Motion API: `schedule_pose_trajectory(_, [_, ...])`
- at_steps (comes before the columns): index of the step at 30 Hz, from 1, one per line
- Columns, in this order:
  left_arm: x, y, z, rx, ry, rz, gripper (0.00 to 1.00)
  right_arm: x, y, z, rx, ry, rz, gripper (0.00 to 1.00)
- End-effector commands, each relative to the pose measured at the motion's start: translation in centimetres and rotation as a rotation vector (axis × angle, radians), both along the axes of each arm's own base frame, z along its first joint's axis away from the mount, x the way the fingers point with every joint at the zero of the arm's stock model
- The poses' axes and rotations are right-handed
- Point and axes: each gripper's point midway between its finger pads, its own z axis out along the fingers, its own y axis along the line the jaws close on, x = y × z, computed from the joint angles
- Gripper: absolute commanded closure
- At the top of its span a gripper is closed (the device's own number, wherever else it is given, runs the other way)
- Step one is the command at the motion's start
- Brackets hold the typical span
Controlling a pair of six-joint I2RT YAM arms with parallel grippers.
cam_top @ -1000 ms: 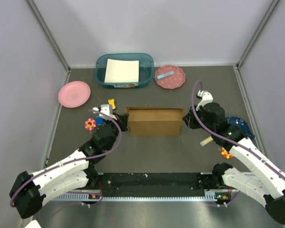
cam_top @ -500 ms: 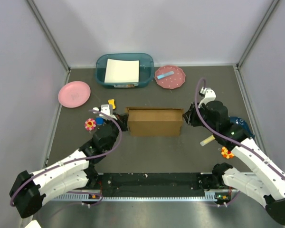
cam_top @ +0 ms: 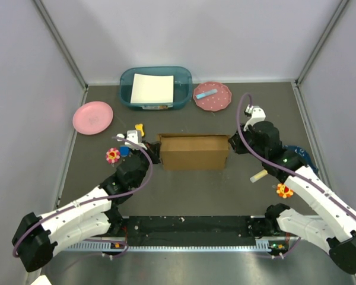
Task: Fold the paper box
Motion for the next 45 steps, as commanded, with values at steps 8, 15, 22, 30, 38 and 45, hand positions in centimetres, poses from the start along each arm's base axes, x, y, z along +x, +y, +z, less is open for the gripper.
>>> schedule_pose_trajectory(8, [-2.8,0.4,-9.1,0.221,0.243,-0.083,1.00,-0.3,-0.8,-1.5,-0.015,-0.002,-0.036,1.00])
schedule_pose_trajectory(15, [-2.8,0.3,-8.9,0.217,0.241,-0.085,1.00,-1.2,-1.5,-5.0,-0.046,0.060,-0.051,1.00])
schedule_pose_trajectory(22, [-2.3,0.0,-6.2,0.195,0.198,-0.086,0.83,-1.2,-1.6,-5.3,-0.051,0.071,-0.058,1.00])
schedule_pose_trajectory(30, [-2.1,0.3,-2.8,0.170,0.139,-0.072,0.66,-1.1,-1.4,-5.1,-0.044,0.076,-0.059,1.00])
schedule_pose_trajectory(38, [-1.5,0.7,0.0,0.150,0.079,-0.044,0.64,-1.0,-1.5,-4.7,-0.043,0.072,-0.063,1.00])
schedule_pose_trajectory(45, [-1.0,0.1,2.8,0.111,0.045,-0.051,0.62,-1.1,-1.4,-4.6,-0.041,0.074,-0.060,1.00])
